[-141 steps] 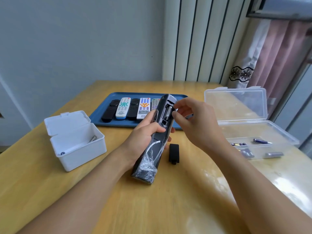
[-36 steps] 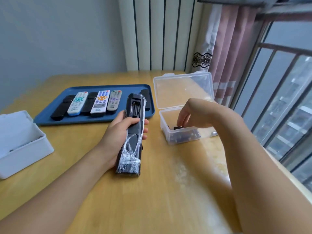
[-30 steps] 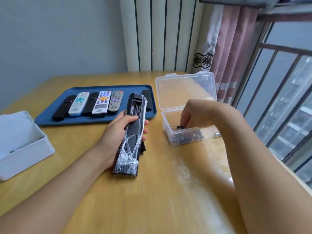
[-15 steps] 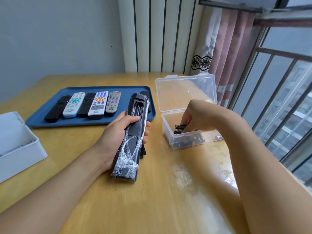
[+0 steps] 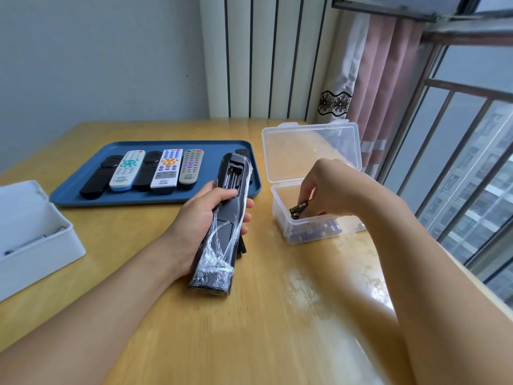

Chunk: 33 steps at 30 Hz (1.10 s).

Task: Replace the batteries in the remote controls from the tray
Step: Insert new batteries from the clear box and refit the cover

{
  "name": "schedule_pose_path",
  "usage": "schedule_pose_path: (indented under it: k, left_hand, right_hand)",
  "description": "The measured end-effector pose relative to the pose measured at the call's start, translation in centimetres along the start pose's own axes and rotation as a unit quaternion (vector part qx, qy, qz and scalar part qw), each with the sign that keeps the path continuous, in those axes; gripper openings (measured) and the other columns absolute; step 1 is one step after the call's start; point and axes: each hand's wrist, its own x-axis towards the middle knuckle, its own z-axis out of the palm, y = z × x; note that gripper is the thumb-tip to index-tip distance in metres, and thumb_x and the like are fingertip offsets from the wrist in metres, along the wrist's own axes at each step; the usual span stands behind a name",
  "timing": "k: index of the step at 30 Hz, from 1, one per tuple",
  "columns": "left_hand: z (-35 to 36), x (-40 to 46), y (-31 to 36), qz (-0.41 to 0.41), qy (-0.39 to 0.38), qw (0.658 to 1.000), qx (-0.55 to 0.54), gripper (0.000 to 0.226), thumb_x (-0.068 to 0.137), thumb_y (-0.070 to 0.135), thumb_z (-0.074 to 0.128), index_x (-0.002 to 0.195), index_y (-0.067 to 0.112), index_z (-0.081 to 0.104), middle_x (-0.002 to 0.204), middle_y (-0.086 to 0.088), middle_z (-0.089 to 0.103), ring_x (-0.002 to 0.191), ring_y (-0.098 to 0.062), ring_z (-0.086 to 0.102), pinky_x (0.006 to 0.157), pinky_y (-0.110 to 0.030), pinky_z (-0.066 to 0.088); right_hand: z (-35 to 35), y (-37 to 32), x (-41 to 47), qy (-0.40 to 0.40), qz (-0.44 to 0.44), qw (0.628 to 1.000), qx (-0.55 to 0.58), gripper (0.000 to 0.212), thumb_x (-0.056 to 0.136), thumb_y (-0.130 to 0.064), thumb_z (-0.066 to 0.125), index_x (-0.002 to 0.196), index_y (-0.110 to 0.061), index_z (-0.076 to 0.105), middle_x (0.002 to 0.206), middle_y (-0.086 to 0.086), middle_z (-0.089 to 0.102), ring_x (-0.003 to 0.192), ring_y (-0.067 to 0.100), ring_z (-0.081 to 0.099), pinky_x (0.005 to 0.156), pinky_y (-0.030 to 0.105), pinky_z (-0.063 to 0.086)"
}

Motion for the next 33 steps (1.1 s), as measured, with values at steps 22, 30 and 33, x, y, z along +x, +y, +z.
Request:
schedule_pose_path:
  k: [22,30,33]
  left_hand:
    - [-0.2,0.0,0.1,-0.011,-0.007,1.0,0.002,0.019,0.098,0.015,0.052,0.113,0.005,0.059,0.101,-0.023,0.067,0.072,-0.024,0.063,0.06,-0.034,0.055]
    - [0.1,-0.6,0.4,-0.013,-0.037,0.998,0.046,0.049,0.105,0.038,0.037,0.122,0.0,0.062,0.098,-0.022,0.071,0.074,-0.03,0.062,0.064,-0.038,0.054]
    - [0.2,-0.9,0.5,-0.02,-0.049,0.997,0.06,0.057,0.106,0.042,0.032,0.119,-0.001,0.067,0.103,-0.026,0.071,0.074,-0.033,0.061,0.067,-0.038,0.052]
  right_hand:
    - [-1.8,1.6,-0.2,-0.013,-0.016,0.971,0.237,0.007,0.086,-0.01,0.076,0.092,-0.008,0.079,0.073,0.005,0.077,0.065,0.013,0.072,0.056,0.015,0.054]
    - [0.1,-1.7,0.1,-0.04,-0.107,0.864,0.49,0.026,0.096,-0.01,0.058,0.102,0.015,0.064,0.076,0.01,0.06,0.066,0.013,0.056,0.06,0.021,0.05]
    - [0.9,-2.4,0.3,-0.032,-0.105,0.865,0.49,0.024,0.102,-0.008,0.051,0.099,0.013,0.062,0.072,0.005,0.056,0.063,0.01,0.049,0.057,0.02,0.043]
